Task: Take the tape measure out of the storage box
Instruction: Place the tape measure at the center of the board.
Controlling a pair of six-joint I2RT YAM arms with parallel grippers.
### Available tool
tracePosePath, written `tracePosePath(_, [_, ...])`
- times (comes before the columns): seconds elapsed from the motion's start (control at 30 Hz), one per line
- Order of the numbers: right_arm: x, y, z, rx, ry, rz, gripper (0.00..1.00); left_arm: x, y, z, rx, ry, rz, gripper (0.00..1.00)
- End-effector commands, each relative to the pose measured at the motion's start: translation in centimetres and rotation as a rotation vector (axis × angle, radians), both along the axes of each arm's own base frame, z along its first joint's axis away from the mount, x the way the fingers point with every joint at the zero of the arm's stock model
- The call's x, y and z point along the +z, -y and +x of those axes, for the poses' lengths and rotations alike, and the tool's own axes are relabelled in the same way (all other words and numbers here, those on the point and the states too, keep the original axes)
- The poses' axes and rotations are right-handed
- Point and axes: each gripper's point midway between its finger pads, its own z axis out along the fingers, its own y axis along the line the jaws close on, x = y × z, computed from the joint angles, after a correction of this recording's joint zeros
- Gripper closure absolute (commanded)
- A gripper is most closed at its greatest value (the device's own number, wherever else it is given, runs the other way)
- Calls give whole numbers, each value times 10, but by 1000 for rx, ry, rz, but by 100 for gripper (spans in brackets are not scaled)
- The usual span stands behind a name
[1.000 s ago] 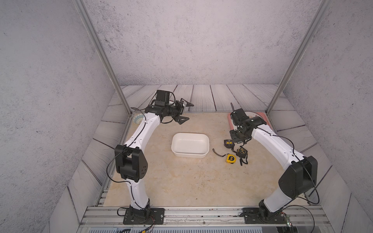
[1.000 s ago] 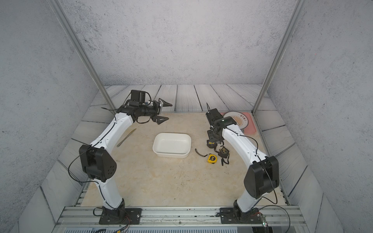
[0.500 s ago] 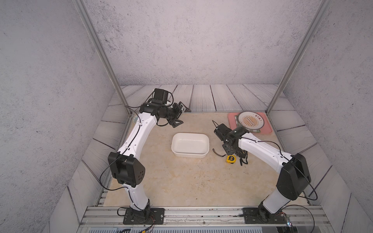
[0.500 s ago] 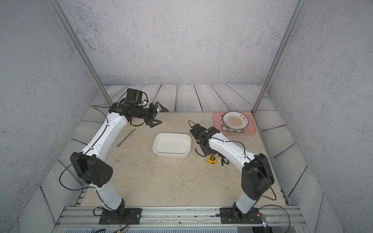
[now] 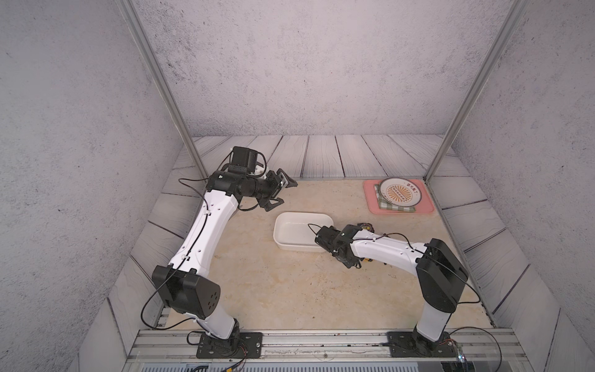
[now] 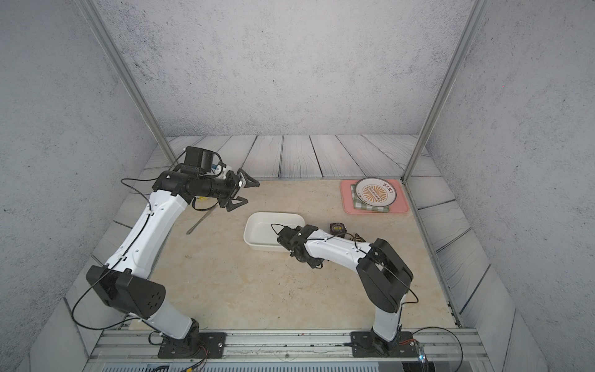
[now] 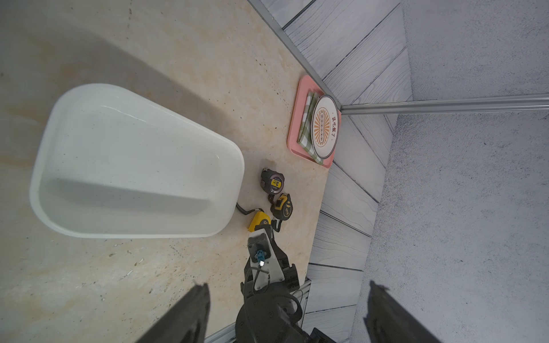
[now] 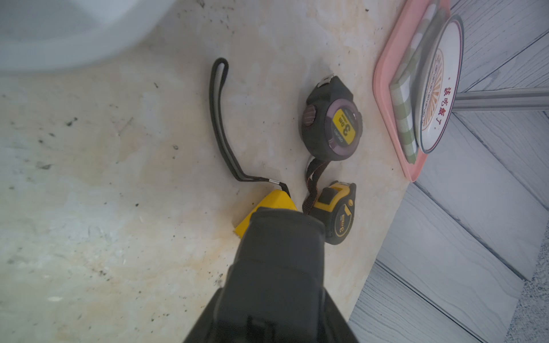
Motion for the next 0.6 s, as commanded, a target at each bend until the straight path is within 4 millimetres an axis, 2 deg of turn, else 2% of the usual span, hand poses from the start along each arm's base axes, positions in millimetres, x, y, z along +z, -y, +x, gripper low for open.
tracePosePath(0.0, [-6, -5, 10, 8, 70, -40, 100, 3, -9, -8, 8, 23, 24, 14])
tracePosePath(0.3, [-24, -24, 17, 31, 61, -16, 100, 7, -14, -23, 15, 28, 24, 14])
tracePosePath(0.57, [-48, -24, 4, 17, 9, -9, 100, 12, -16, -28, 17, 39, 20, 14])
